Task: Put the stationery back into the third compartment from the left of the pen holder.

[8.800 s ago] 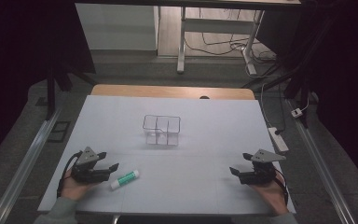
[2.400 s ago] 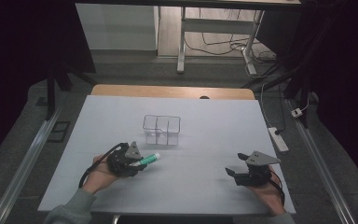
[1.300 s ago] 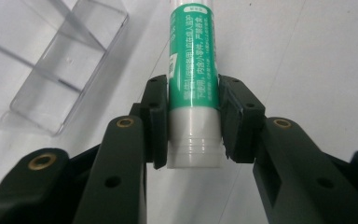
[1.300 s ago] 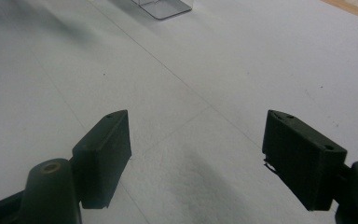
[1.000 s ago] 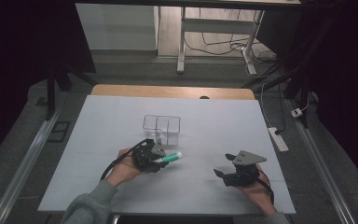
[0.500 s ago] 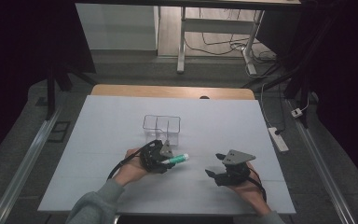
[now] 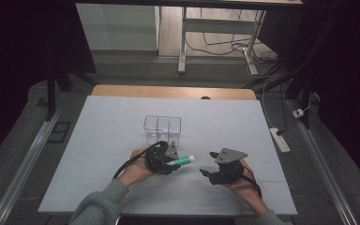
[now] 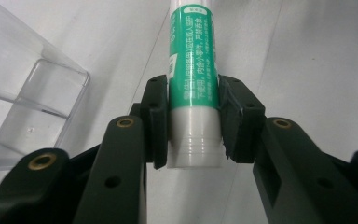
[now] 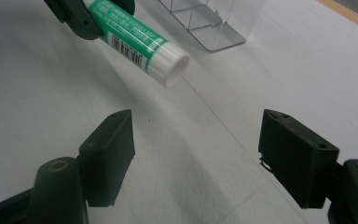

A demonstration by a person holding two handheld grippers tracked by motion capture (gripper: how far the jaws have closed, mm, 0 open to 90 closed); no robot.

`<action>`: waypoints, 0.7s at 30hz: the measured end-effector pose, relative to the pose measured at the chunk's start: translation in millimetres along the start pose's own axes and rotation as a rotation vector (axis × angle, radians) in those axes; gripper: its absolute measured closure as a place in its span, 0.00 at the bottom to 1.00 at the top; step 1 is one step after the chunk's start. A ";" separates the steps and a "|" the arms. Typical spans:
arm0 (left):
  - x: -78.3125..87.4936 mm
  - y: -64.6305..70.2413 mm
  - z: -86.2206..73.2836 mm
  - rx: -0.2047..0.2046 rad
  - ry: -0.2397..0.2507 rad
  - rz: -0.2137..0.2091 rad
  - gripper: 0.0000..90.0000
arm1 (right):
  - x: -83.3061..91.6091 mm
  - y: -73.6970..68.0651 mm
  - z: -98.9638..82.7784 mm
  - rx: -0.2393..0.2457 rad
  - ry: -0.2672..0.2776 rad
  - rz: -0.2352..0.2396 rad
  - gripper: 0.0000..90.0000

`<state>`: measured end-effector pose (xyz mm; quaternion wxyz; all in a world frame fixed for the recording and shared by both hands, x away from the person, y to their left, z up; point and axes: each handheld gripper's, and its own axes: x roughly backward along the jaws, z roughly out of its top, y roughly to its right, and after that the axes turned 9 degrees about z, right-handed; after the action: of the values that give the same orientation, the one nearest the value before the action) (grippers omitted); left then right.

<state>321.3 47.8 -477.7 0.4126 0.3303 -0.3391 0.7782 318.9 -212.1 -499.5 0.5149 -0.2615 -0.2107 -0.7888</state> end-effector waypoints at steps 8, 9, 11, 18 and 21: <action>-2.4 0.5 2.6 -0.010 0.002 -0.013 0.72 | -9.3 -2.4 7.0 0.028 -0.021 0.025 0.29; -3.0 0.7 2.9 -0.009 0.002 -0.015 0.72 | -10.6 -3.0 8.0 0.033 -0.021 0.028 0.29; -4.1 1.1 3.4 -0.012 -0.001 -0.018 0.72 | -12.8 -4.1 10.2 0.048 -0.027 0.028 0.29; -8.2 4.6 6.4 -0.019 -0.002 -0.041 0.72 | -19.9 -8.4 17.0 0.096 -0.042 0.038 0.32; -9.2 5.9 7.1 -0.031 -0.002 -0.041 0.72 | -23.1 -10.9 18.7 0.128 -0.064 0.046 0.35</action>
<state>321.8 35.7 -482.6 0.4334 0.3316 -0.3445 0.7639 320.2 -180.5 -500.2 0.5414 -0.2580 -0.2710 -0.7529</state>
